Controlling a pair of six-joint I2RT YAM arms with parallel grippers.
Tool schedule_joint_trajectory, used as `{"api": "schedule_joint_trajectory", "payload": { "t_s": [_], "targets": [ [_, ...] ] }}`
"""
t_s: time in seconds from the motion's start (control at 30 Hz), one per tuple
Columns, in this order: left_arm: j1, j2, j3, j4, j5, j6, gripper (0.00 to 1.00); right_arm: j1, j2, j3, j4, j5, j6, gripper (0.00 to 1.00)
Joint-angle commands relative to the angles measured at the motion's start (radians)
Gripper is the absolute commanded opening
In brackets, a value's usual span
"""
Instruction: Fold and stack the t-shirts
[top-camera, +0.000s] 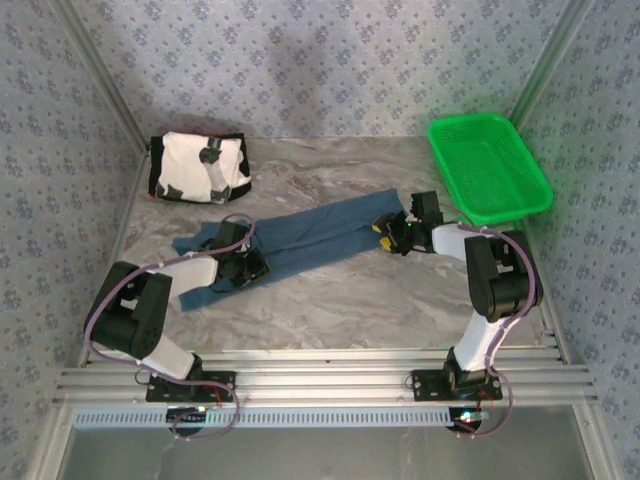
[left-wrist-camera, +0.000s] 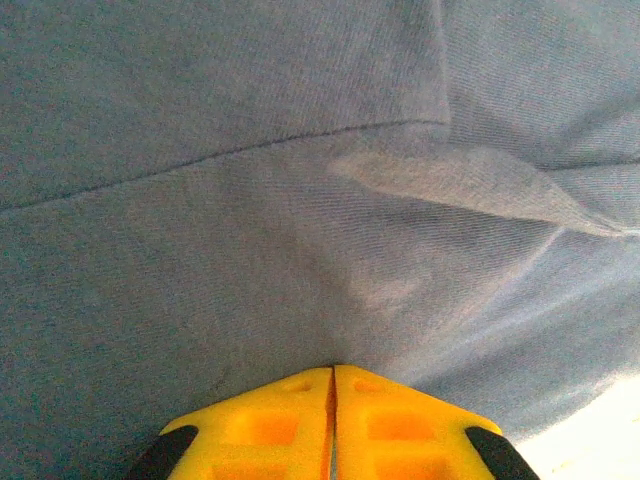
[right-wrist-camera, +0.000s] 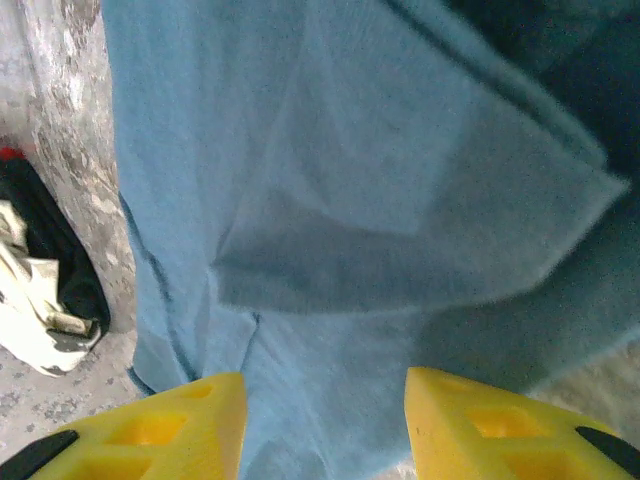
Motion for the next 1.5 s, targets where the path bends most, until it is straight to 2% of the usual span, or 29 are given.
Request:
{"api": "schedule_joint_trajectory", "payload": {
  "t_s": [0.0, 0.43, 0.6, 0.7, 0.77, 0.87, 1.17, 1.2, 1.27, 1.33, 1.47],
  "targets": [
    [-0.012, 0.008, -0.03, -0.133, -0.031, 0.02, 0.1, -0.012, 0.029, 0.009, 0.087, -0.006, 0.05, 0.47],
    [-0.012, -0.011, -0.055, -0.136, -0.039, 0.017, 0.1, -0.073, 0.071, 0.03, 0.096, 0.009, 0.034, 0.42],
    [-0.013, -0.013, -0.06, -0.14, -0.04, 0.02, 0.1, -0.087, 0.105, 0.084, 0.075, 0.008, 0.019, 0.35],
    [-0.014, -0.015, -0.063, -0.144, -0.043, 0.026, 0.1, -0.088, 0.129, 0.115, 0.072, 0.002, 0.022, 0.25],
    [-0.014, -0.014, -0.065, -0.147, -0.043, 0.029, 0.1, -0.087, 0.141, 0.134, 0.069, -0.004, 0.027, 0.09],
    [-0.014, -0.014, -0.069, -0.148, -0.043, 0.032, 0.1, -0.085, 0.152, 0.164, 0.058, -0.005, 0.023, 0.0],
    [-0.015, -0.001, -0.071, -0.15, -0.037, 0.043, 0.1, -0.074, 0.223, 0.326, -0.018, -0.021, -0.016, 0.0],
    [-0.016, 0.001, -0.071, -0.151, -0.036, 0.043, 0.1, -0.074, 0.237, 0.344, -0.022, -0.026, -0.014, 0.04],
    [-0.016, 0.003, -0.069, -0.155, -0.034, 0.047, 0.1, -0.073, 0.271, 0.383, -0.029, -0.036, -0.014, 0.23],
    [-0.017, 0.002, -0.067, -0.163, -0.033, 0.053, 0.1, -0.076, 0.294, 0.414, -0.034, -0.04, -0.015, 0.34],
    [-0.018, -0.013, -0.057, -0.193, -0.038, 0.066, 0.1, -0.096, 0.29, 0.448, -0.043, -0.029, -0.033, 0.42]
  ]
}}
